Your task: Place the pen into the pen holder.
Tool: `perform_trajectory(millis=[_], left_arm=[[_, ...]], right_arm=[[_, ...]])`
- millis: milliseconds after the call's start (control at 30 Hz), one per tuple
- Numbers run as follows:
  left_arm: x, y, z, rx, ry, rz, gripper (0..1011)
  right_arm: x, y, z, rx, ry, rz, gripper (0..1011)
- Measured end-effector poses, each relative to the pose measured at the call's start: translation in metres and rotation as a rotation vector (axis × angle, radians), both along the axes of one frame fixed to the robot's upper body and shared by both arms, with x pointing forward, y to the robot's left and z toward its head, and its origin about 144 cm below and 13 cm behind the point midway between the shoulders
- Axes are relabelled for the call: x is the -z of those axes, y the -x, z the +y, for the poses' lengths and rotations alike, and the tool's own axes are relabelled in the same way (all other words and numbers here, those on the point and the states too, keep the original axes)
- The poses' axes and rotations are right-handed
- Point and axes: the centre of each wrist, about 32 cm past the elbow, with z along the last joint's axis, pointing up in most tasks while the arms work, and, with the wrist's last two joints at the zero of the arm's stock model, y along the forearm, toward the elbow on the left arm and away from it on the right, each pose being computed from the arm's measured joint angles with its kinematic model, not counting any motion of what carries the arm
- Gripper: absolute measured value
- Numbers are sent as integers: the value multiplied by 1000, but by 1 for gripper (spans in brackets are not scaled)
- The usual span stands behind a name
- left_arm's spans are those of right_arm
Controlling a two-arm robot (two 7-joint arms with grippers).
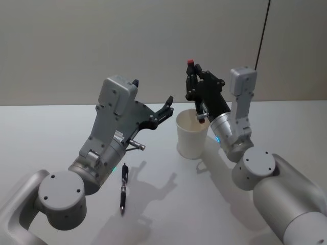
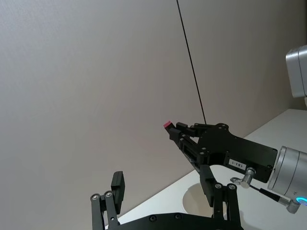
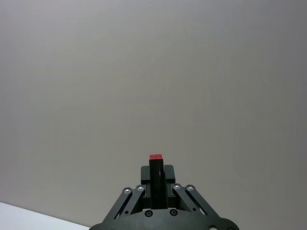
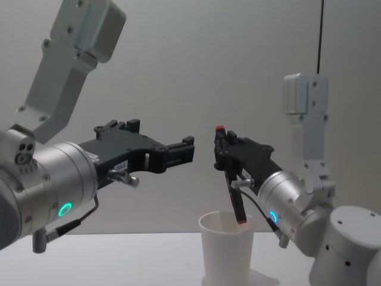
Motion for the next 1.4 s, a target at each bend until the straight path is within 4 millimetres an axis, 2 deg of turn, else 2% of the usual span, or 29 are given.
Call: perform_trajectory(millis=[900,1033,1267,1300,1400], left_arm=[[0,0,0,0,0,0,1003],[0,0,0,0,0,0,1003],[0,0,0,0,0,0,1003],[0,0,0,0,0,0,1003],[0,0,0,0,0,0,1003]], right_arm=[[13,3,3,-10,11,17,164],[14,3,3,-10,13,20,239],[16,3,2,-10,14,23,471],[16,3,2,-10,14,23,529],[16,2,2,-10,14,23,586]])
